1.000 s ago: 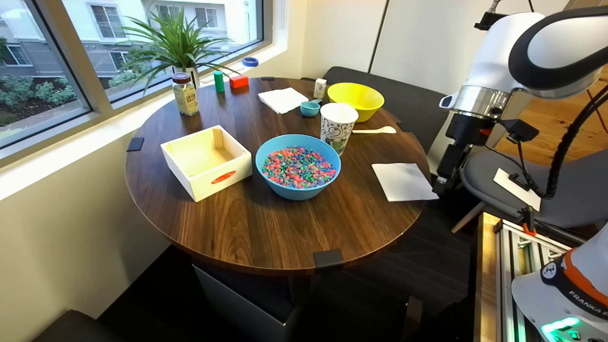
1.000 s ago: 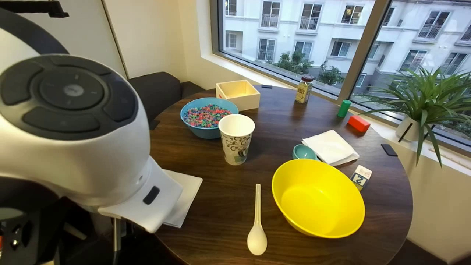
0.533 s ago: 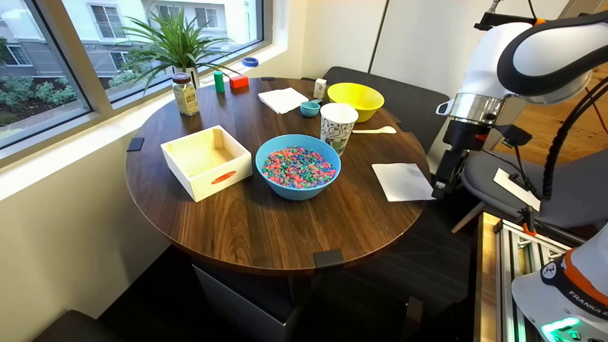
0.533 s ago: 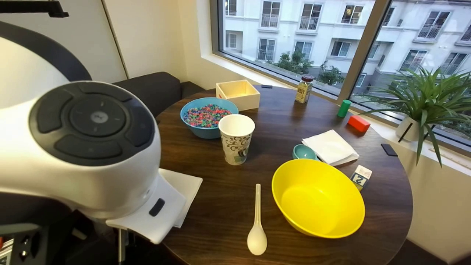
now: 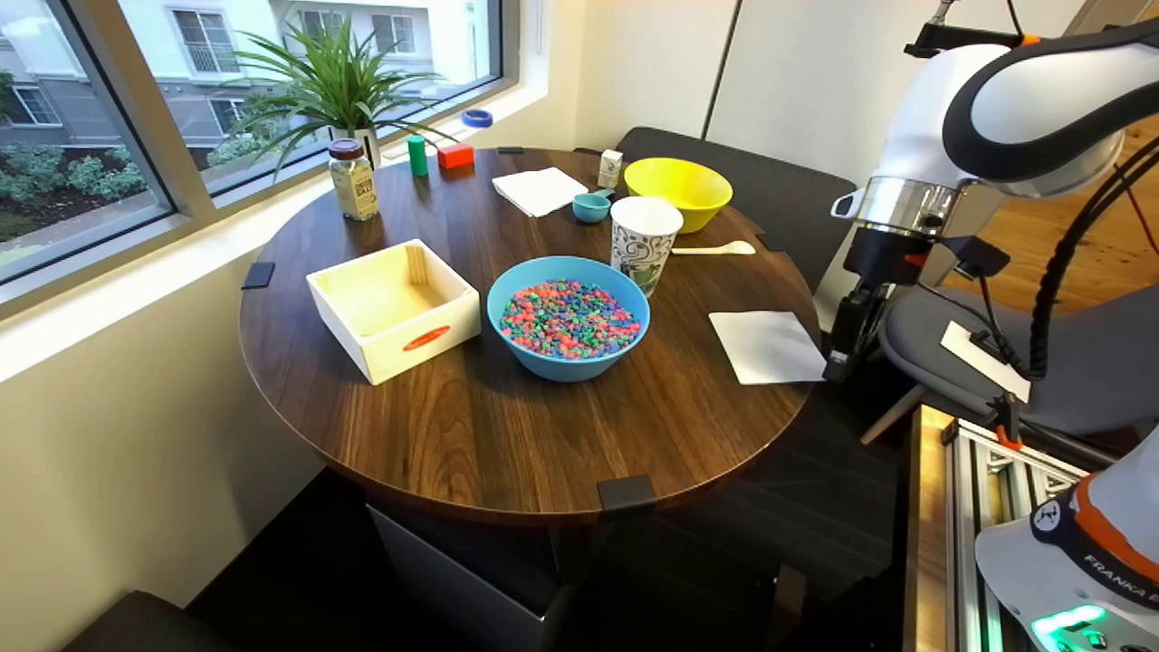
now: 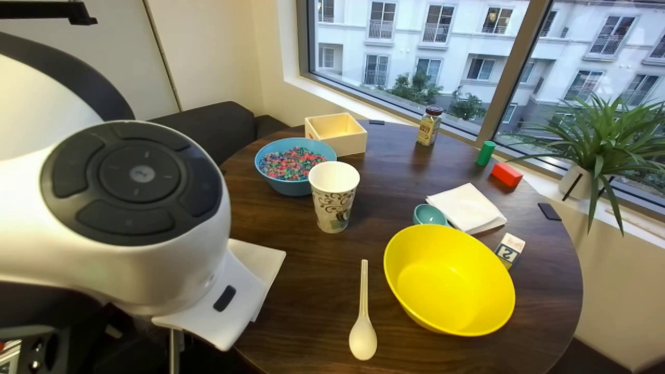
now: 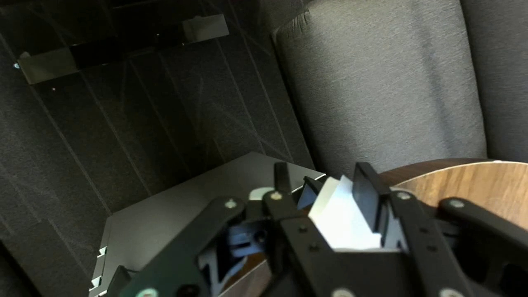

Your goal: Put the piece of tissue on the paper cup

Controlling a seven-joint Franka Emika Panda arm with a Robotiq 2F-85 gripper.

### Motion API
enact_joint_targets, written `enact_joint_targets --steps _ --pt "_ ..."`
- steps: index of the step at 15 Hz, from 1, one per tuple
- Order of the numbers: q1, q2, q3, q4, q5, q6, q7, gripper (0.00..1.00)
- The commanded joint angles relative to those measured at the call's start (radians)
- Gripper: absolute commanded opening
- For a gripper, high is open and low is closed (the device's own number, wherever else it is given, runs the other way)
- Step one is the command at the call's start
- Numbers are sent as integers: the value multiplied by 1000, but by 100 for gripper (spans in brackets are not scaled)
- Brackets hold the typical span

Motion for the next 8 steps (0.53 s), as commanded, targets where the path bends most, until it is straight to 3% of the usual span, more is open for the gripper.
enact_joint_targets --steps 1,3,8 --pt "-8 9 -4 1 16 14 -24 14" --pt "-8 10 -6 2 19 21 -32 1" --pt "-6 12 -18 3 26 38 -57 0"
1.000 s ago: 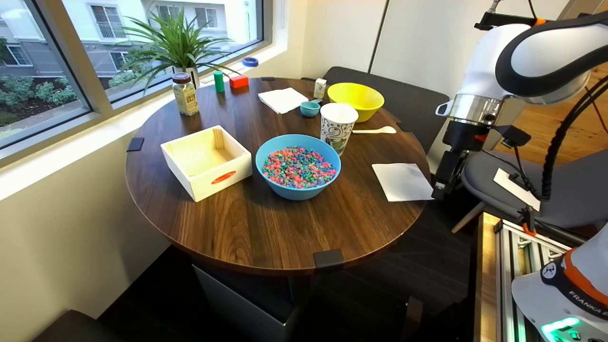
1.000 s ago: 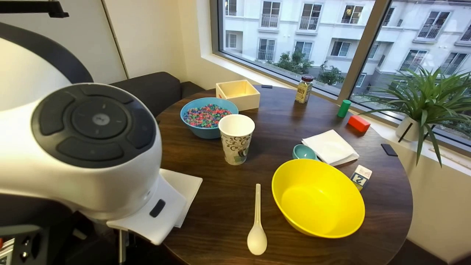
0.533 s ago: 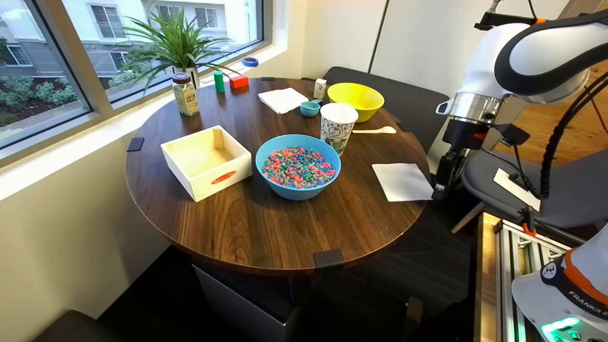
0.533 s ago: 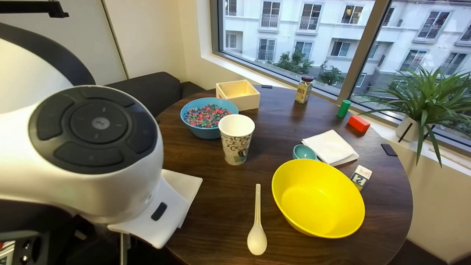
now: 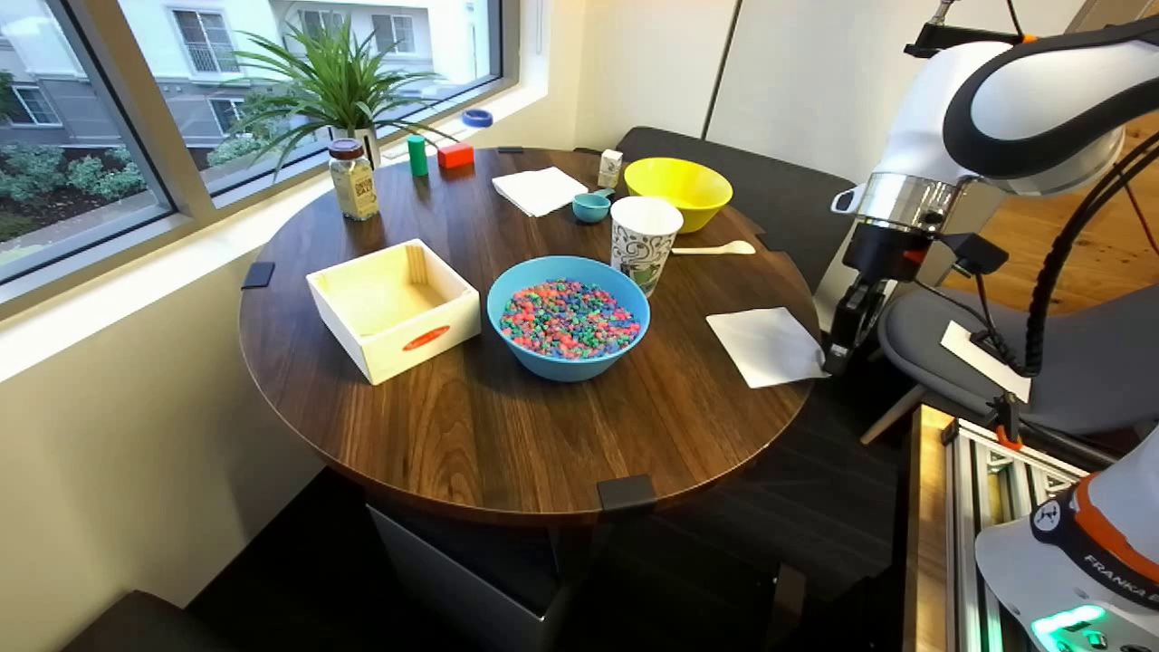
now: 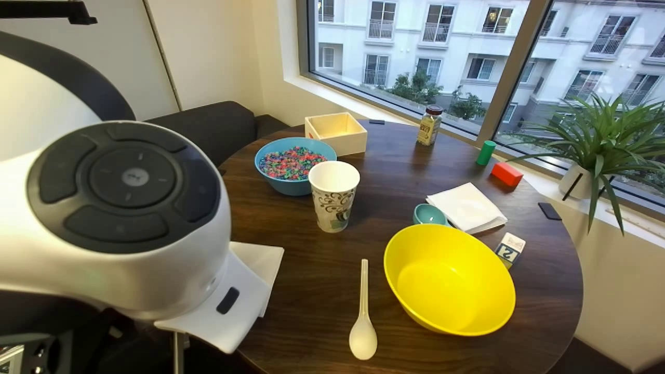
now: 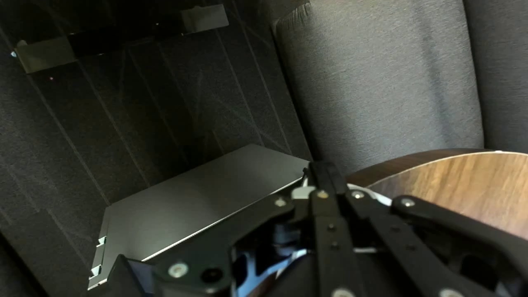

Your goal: Put the piece of tissue on the paper cup

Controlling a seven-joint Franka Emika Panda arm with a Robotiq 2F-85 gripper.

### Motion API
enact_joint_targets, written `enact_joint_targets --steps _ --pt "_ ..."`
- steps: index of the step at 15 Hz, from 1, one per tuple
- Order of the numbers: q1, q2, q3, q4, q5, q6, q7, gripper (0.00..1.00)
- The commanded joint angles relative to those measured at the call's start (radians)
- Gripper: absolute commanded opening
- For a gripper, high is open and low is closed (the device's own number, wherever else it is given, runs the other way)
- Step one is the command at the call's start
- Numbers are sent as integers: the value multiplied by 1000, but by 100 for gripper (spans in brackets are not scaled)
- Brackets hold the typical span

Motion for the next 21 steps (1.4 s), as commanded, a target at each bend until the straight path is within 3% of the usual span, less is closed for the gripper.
enact_joint_targets --steps 1,4,5,7,16,20,21 --pt "-2 9 -8 1 23 22 -39 0" --pt "4 -21 0 -17 23 24 -48 4" --pt "7 -29 6 -20 21 24 -49 27" --pt "11 -31 13 -11 16 18 -48 31" --pt "7 -31 26 -12 10 22 -30 99" --pt "10 -24 17 -11 26 30 -41 100" --pt "10 -22 14 -11 30 31 -44 82"
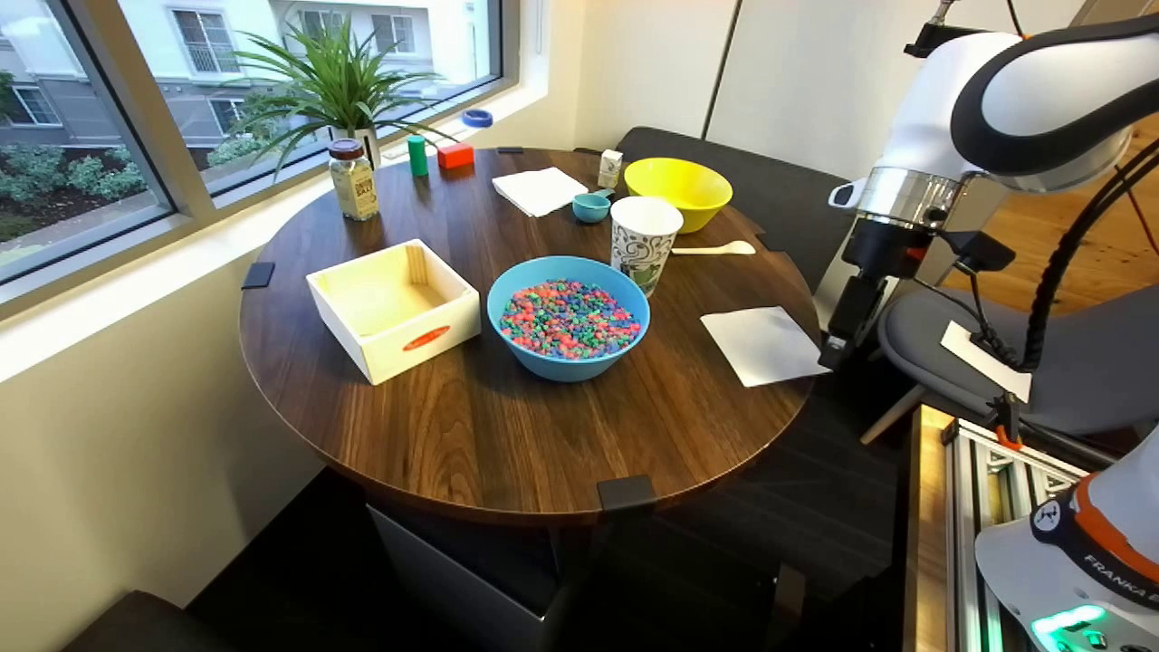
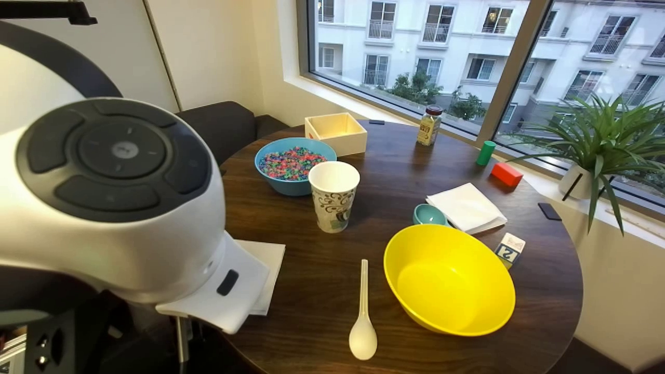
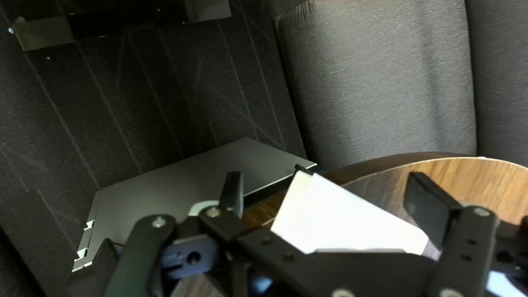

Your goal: Put the piece of tissue on the paper cup

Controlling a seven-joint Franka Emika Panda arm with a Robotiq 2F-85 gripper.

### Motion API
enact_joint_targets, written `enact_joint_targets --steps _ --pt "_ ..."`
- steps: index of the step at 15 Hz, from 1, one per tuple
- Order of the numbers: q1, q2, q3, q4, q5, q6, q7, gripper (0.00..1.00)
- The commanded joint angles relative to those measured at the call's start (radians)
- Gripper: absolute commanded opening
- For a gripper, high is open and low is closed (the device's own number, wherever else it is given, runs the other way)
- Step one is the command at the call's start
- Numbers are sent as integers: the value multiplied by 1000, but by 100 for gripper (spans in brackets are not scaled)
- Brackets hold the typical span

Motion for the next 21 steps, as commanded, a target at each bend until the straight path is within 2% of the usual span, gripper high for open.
enact_joint_targets --steps 1,10,12,21 --pt "2 -1 -8 -14 36 31 -14 74" --pt "-5 18 -38 -3 60 58 -21 5" --pt "-9 14 -40 -6 59 56 -20 0" --pt "-23 -57 -22 -4 25 19 14 1"
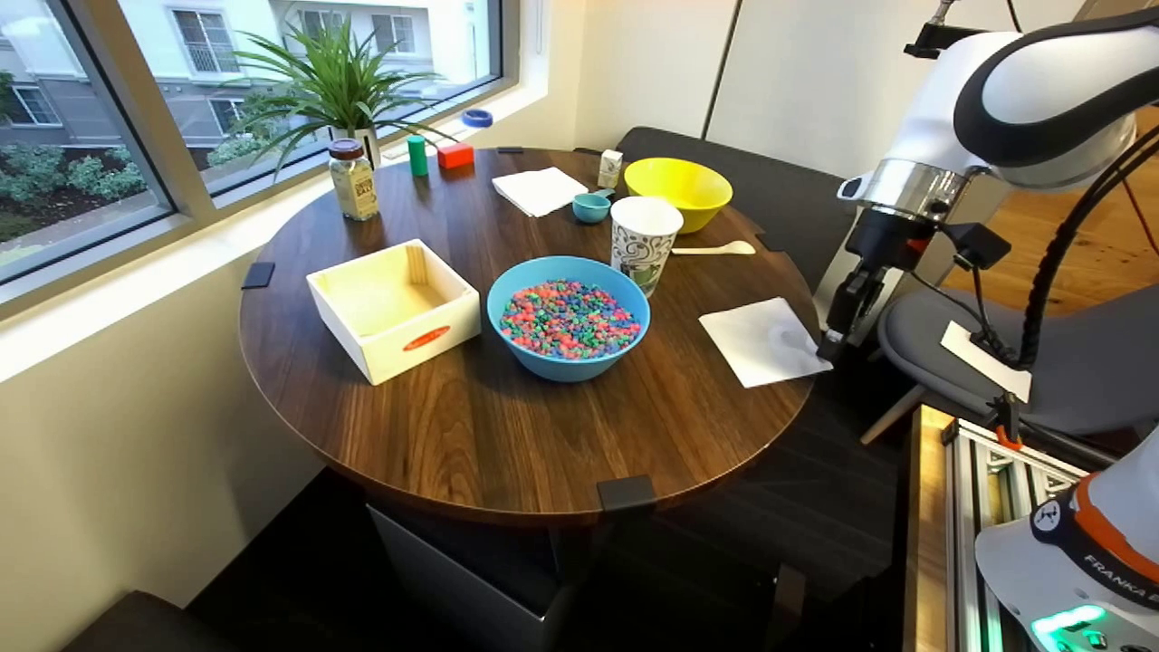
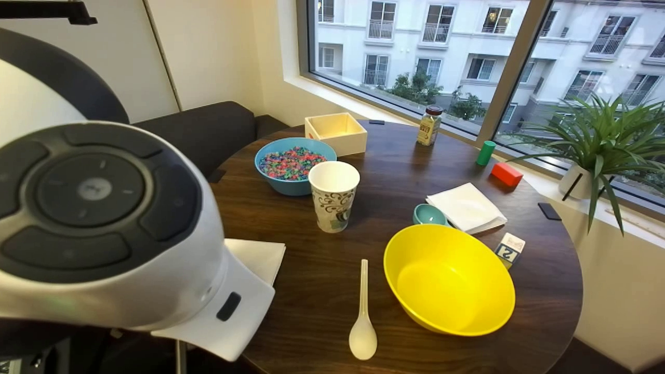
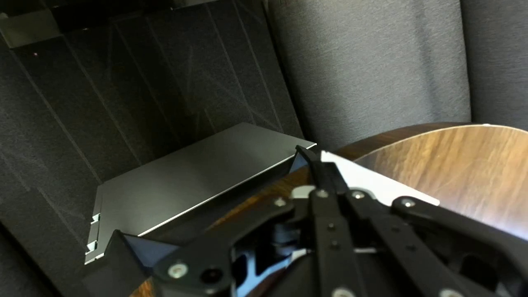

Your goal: Put the piece of tissue on the paper cup

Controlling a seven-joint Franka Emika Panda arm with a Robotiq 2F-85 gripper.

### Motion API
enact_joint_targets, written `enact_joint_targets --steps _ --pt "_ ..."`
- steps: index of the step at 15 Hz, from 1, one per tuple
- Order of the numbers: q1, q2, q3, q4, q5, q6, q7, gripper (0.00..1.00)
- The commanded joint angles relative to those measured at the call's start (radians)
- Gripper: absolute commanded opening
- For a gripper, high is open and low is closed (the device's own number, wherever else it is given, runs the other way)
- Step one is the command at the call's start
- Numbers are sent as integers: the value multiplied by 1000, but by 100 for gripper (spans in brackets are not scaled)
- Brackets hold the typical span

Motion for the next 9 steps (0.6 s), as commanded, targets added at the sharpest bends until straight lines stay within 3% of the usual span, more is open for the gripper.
enact_joint_targets --steps 1,2,4,9 --pt "-10 -66 26 4 -12 -15 26 1" --pt "-19 -133 41 -54 -26 1 39 1" --pt "-14 -131 49 1 -40 -31 46 1" --pt "-50 -279 85 -27 -142 -57 99 1"
